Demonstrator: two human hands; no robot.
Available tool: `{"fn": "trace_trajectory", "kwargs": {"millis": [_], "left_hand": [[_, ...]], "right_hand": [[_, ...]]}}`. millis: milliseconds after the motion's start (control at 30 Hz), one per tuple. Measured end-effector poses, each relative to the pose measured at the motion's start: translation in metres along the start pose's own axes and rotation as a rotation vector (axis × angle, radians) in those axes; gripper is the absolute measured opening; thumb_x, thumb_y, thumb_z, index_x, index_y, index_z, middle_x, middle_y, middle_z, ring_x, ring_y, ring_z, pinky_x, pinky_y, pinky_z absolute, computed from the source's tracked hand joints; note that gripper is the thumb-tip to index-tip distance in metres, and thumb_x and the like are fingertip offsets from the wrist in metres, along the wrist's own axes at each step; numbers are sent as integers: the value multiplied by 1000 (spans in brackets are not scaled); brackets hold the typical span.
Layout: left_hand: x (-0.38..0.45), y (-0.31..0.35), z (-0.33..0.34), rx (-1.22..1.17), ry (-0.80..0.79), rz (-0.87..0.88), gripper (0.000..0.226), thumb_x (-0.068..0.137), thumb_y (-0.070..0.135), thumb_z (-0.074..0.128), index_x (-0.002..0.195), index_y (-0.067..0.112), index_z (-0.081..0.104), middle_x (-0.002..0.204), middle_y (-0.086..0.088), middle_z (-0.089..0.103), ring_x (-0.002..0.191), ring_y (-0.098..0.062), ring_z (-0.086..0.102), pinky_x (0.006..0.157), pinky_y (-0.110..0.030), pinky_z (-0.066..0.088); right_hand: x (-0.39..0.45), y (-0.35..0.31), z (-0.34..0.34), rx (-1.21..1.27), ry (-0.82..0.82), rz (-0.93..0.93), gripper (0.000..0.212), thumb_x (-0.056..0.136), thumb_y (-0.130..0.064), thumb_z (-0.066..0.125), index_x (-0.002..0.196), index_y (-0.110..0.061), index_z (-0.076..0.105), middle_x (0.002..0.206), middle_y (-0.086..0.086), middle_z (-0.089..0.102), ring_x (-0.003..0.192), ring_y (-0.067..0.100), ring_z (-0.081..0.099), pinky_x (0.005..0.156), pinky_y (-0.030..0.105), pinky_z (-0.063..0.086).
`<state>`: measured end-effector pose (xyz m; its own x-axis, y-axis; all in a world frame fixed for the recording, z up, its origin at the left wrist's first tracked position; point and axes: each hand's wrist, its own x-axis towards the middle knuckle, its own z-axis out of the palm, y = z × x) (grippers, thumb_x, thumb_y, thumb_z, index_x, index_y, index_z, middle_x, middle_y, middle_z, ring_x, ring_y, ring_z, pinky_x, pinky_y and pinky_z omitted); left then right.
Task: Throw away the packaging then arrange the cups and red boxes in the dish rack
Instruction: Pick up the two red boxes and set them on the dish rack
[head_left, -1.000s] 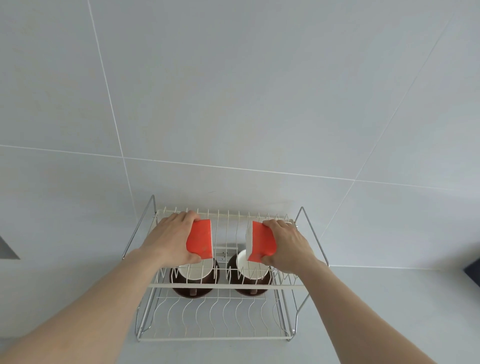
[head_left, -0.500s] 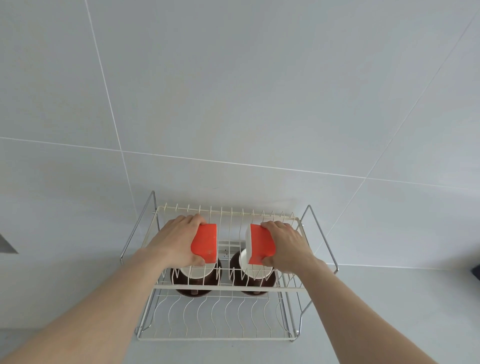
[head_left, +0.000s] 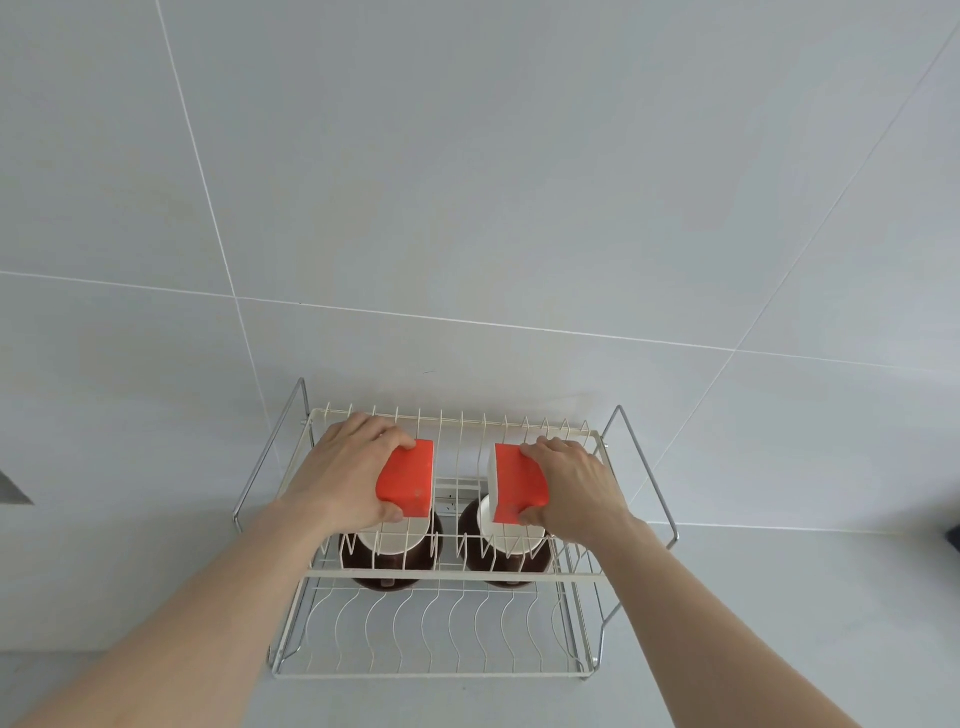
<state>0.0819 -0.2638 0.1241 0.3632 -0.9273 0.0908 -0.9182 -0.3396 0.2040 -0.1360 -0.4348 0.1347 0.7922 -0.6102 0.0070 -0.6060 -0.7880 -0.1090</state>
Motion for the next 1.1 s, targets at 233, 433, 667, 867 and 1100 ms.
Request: {"fn": "trace_trajectory", "kwargs": {"millis": [233, 433, 667, 867, 1100], "left_hand": [[-1, 3, -1, -10, -3, -20, 87, 64, 54, 85, 139, 36, 43, 141, 17, 43, 132, -9, 37, 107, -32, 36], [-2, 3, 0, -14, 8, -21, 85, 67, 52, 83, 140, 37, 41, 140, 18, 45, 132, -9, 37, 104, -32, 39], [-2, 1, 4, -16, 5, -26, 84, 69, 51, 83, 140, 38, 40, 139, 19, 46, 132, -9, 36, 102, -34, 42], [-2, 0, 6, -22, 2, -24, 83, 70, 49, 83, 140, 37, 40, 139, 19, 46, 131, -9, 37, 101, -33, 43], [-1, -1, 7, -25, 4, -25, 83, 70, 49, 82, 140, 37, 39, 140, 19, 46, 132, -9, 36, 102, -34, 43]], "right_hand": [[-1, 0, 0, 22, -15, 7, 77, 76, -42, 82, 141, -23, 45, 138, 1, 52, 124, 25, 51, 96, 39, 47], [-1, -1, 1, 33, -19, 5, 75, 80, -39, 80, 143, -22, 42, 142, 1, 48, 130, 25, 45, 99, 38, 44], [-1, -2, 6, 63, -25, 20, 77, 80, -35, 80, 145, -21, 40, 147, -1, 44, 142, 24, 35, 106, 40, 41], [-1, -2, 8, 67, -34, 27, 80, 80, -35, 80, 147, -22, 37, 154, -1, 39, 146, 24, 29, 111, 41, 38], [-1, -2, 10, 70, -32, 29, 81, 82, -35, 79, 148, -22, 35, 156, -1, 36, 148, 23, 26, 113, 41, 36]]}}
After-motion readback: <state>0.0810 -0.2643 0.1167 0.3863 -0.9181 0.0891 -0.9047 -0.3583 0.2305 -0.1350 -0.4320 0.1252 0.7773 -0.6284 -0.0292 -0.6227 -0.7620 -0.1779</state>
